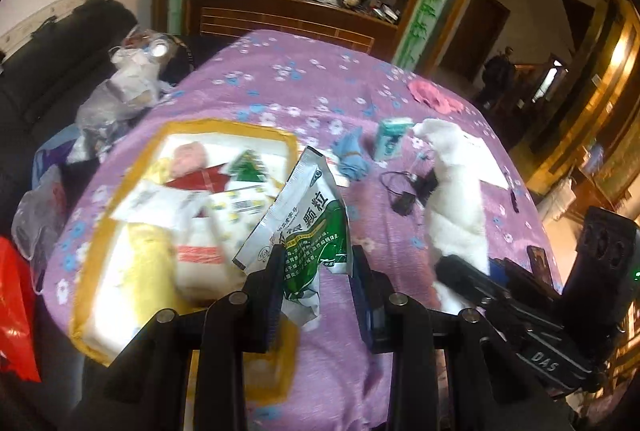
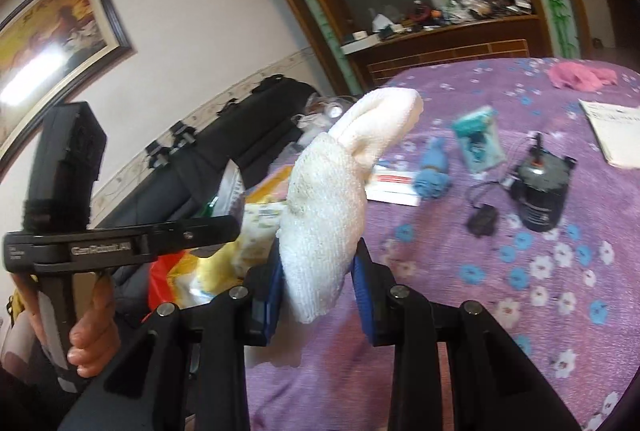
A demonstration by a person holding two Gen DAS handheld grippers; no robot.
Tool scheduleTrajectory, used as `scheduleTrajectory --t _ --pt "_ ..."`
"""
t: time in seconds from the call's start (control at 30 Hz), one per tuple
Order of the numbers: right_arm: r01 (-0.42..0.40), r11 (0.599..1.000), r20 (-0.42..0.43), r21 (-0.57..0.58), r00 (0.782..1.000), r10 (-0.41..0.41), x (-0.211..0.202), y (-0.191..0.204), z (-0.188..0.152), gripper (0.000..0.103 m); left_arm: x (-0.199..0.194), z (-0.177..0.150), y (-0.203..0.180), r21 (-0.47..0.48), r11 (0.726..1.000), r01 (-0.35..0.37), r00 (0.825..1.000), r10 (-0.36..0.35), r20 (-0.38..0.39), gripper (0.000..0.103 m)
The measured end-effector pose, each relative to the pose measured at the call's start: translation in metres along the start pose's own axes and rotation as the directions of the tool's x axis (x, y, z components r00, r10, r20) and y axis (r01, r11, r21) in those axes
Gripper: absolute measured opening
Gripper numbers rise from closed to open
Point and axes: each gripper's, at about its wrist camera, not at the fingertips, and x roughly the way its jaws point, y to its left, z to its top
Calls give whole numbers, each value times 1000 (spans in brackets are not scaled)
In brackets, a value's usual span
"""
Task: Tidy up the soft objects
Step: 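Carry towel and sachet over the foam box and lower them in, then open both grippers and move them back toward the blue cloth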
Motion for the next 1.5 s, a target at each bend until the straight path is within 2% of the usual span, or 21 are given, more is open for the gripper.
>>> scheduleTrajectory --t 0.3,0.53,0.67,0.83,0.97,1.2,1.27,1.33,1.37,1.4,1.5 --pt "-50 999 -47 -18 998 49 20 23 -3 31 -19 -6 47 -79 996 -40 999 42 30 32" --pt "-90 995 -92 -38 992 86 44 38 2 31 -16 2 72 -108 991 -73 997 77 33 32" --pt "-91 994 -103 -64 991 85 61 41 15 31 -3 14 85 -112 989 -95 995 98 21 32" --pt "-57 994 -122 -91 992 46 100 38 46 31 26 40 104 -110 988 -109 994 110 3 32" --pt "-39 993 -159 -112 987 21 143 38 69 31 63 61 124 -134 983 -129 991 122 -56 32" --pt "-59 994 -252 -92 967 34 191 31 65 32 102 69 136 -150 976 -159 984 144 -104 34" --pt "-58 996 -263 -72 964 37 196 26 61 35 106 67 140 -176 973 -146 986 128 -106 39" --pt "-61 997 -268 -44 962 47 198 20 61 39 106 66 142 -203 971 -128 989 110 -97 55" --pt "-69 997 -269 -26 961 59 198 18 61 42 106 66 144 -219 968 -119 991 102 -87 67" --pt "-78 997 -265 -14 962 71 196 17 62 47 104 65 145 -234 966 -110 993 95 -74 72" --pt "-87 996 -231 4 969 86 185 17 66 62 96 64 141 -248 964 -100 995 91 -46 78"
